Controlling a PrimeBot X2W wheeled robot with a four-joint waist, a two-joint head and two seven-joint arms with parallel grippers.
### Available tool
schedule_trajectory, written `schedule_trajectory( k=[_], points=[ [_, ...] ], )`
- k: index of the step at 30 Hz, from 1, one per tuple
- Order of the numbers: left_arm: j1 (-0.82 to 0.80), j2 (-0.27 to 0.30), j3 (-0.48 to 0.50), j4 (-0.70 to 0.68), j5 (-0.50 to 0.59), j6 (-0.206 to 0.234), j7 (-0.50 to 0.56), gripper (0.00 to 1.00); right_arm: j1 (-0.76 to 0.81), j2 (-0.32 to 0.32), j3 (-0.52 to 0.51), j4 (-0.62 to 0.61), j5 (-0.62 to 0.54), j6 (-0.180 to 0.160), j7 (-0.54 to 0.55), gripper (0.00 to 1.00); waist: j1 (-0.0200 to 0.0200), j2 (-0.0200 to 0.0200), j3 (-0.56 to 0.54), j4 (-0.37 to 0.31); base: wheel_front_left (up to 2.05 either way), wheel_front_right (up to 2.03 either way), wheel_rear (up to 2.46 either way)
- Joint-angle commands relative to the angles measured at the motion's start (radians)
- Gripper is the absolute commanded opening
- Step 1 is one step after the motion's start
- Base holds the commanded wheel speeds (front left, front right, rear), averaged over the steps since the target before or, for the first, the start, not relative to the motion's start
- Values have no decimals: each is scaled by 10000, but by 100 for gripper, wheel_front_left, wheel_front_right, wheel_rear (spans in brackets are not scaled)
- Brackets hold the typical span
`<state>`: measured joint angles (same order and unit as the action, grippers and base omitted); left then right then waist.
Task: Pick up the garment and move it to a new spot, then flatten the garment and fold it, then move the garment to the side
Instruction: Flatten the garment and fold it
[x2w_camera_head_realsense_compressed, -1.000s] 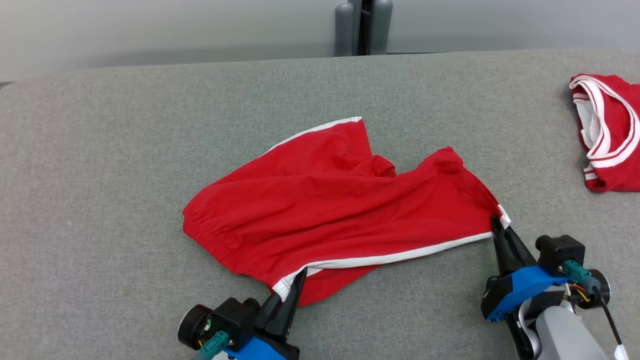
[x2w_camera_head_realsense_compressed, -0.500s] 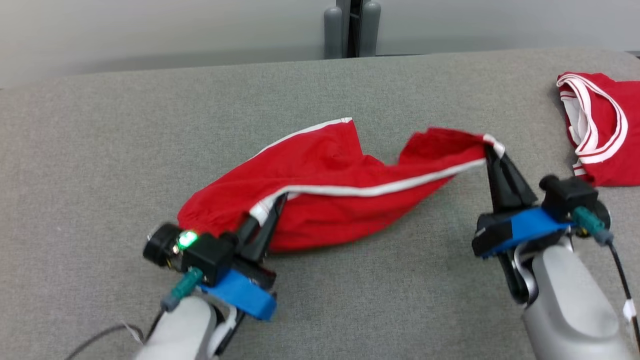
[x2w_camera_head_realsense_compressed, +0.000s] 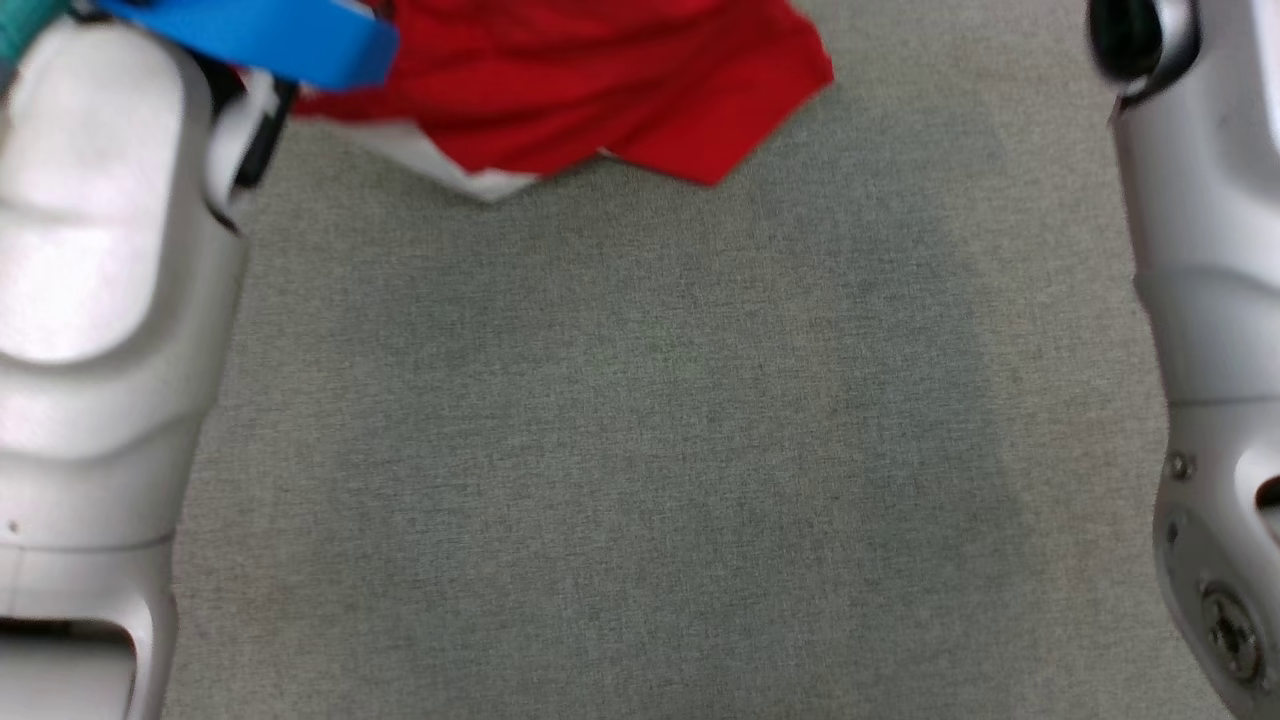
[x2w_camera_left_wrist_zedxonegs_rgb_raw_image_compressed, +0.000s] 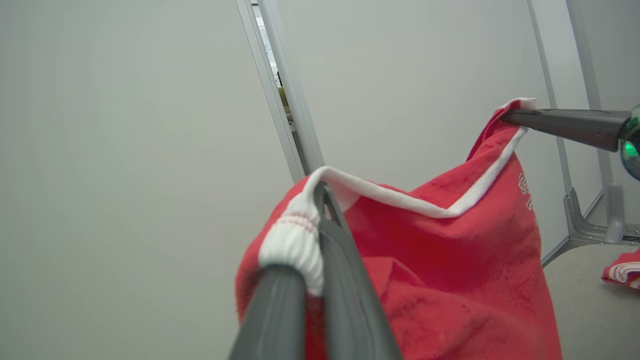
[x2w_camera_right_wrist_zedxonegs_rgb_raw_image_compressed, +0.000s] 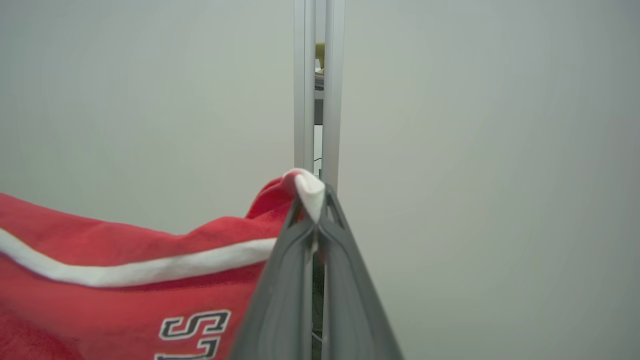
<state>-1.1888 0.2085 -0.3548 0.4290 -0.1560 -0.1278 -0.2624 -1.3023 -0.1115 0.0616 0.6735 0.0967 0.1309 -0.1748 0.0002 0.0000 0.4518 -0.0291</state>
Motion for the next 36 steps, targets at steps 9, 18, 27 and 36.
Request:
schedule_trajectory(
  k=[9, 18, 27, 36],
  points=[
    [-2965, 31, -247, 925, -276, -41, -30, 0, -2979, 239, -939, 1360, -230, -5, -417, 0, -2, 0, 1004, -494, 0, 0, 0],
    [-2041, 106, -530, 686, -705, -30, -30, 0, -2281, 313, -989, 2121, -188, -5, -819, 0, -2, 0, 1302, -578, 0, 0, 0],
    [1626, 147, -447, -780, -867, -3, -30, 0, 1276, 385, -825, 763, 474, -5, -883, 0, -2, 0, 816, -555, 0, 0, 0],
    [5651, -254, -432, -2025, -914, 8, -32, 0, 5473, 287, -683, -933, 1240, -5, -884, 0, -2, 0, -196, -373, 0, 0, 0]
  ],
)
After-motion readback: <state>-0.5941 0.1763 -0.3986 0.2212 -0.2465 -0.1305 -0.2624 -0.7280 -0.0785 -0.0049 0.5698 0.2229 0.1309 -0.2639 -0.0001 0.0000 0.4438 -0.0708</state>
